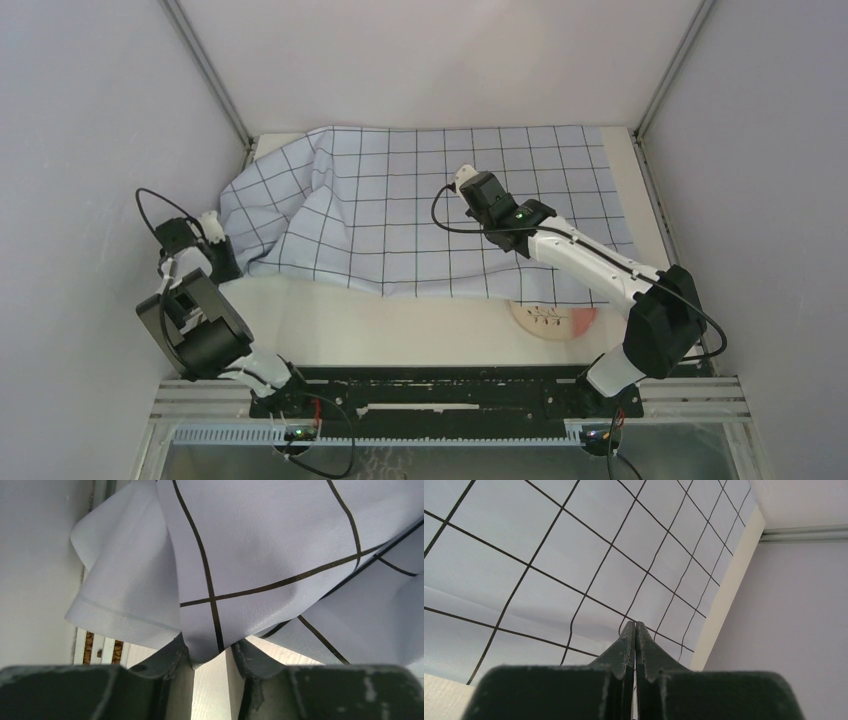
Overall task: Set the dinner table for one person
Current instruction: Flatten out the napkin at the center of the board.
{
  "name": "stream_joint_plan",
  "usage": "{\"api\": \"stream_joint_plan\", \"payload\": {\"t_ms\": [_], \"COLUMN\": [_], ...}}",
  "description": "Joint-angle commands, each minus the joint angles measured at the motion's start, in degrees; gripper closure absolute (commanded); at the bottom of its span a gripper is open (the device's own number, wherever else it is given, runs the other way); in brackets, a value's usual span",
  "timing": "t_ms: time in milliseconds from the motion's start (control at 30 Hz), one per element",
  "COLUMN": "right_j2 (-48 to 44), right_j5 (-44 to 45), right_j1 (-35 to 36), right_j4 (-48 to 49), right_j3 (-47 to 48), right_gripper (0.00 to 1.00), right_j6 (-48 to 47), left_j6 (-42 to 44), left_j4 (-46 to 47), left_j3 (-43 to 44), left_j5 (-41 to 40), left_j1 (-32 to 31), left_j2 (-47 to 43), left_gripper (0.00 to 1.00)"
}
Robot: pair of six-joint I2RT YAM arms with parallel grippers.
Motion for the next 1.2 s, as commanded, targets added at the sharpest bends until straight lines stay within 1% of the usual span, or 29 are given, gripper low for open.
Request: {"api": "stream_joint_plan", "payload": {"t_ms": [0, 67, 167, 233, 300, 533, 667, 767, 867, 933, 1067, 1167], "right_j2": [-2.1, -1.9, -1.4, 0.2, 2.5, 13.1, 19.3, 23.0, 25.7, 28.0, 31.4, 33.1], "right_j5": [0.7, -1.3, -9.0, -14.6, -17.9, -29.0, -33.3, -33.4, -30.1, -26.9, -22.8, -20.7], "right_j1": [0.5, 0.5, 0.5, 0.6, 0.6, 0.5, 0.4, 0.3, -0.3, -1.0, -2.4, -2.7], "right_j4": [1.2, 0.6, -1.2, -2.7, -3.1, 0.0, -1.0, -3.0, -5.1, -6.9, -9.0, -9.8], "right_j3": [2.0, 1.9, 1.3, 1.2, 1.2, 2.0, 4.8, 7.2, 10.3, 12.7, 16.5, 18.5], "right_gripper": [1.0, 1.0, 1.0, 1.0, 1.0, 1.0, 1.0, 1.0, 1.0, 1.0, 1.0, 1.0], "right_j6": [0.3, 1.6, 4.8, 6.7, 7.5, 10.6, 12.0, 12.2, 12.8, 13.4, 13.4, 13.4], "left_j6": [-1.2, -1.1, -1.0, -0.8, -0.8, -0.2, 0.4, 0.9, 1.1, 1.5, 4.1, 4.2], "left_j4": [-3.0, -4.7, -8.7, -13.2, -18.4, -37.4, -43.4, -45.5, -46.8, -49.4, -57.8, -58.4], "left_j3": [4.2, 4.9, 7.1, 10.4, 14.4, 31.3, 35.7, 36.9, 37.8, 39.5, 44.9, 46.3], "left_j5": [3.6, 3.8, 5.3, 6.8, 8.7, 16.5, 18.8, 19.5, 20.1, 21.2, 24.2, 23.8], "left_j1": [-1.0, -1.5, -2.2, -2.4, -2.5, -2.6, -2.6, -2.6, -2.6, -2.6, -2.5, -2.4], "left_j2": [-1.5, -3.0, -4.9, -5.5, -5.6, -3.0, -0.4, 0.6, 1.7, 3.5, 8.2, 9.1], "left_gripper": [0.72, 0.83, 0.99, 1.0, 1.0, 1.0, 1.0, 1.0, 1.0, 1.0, 1.0, 1.0]}}
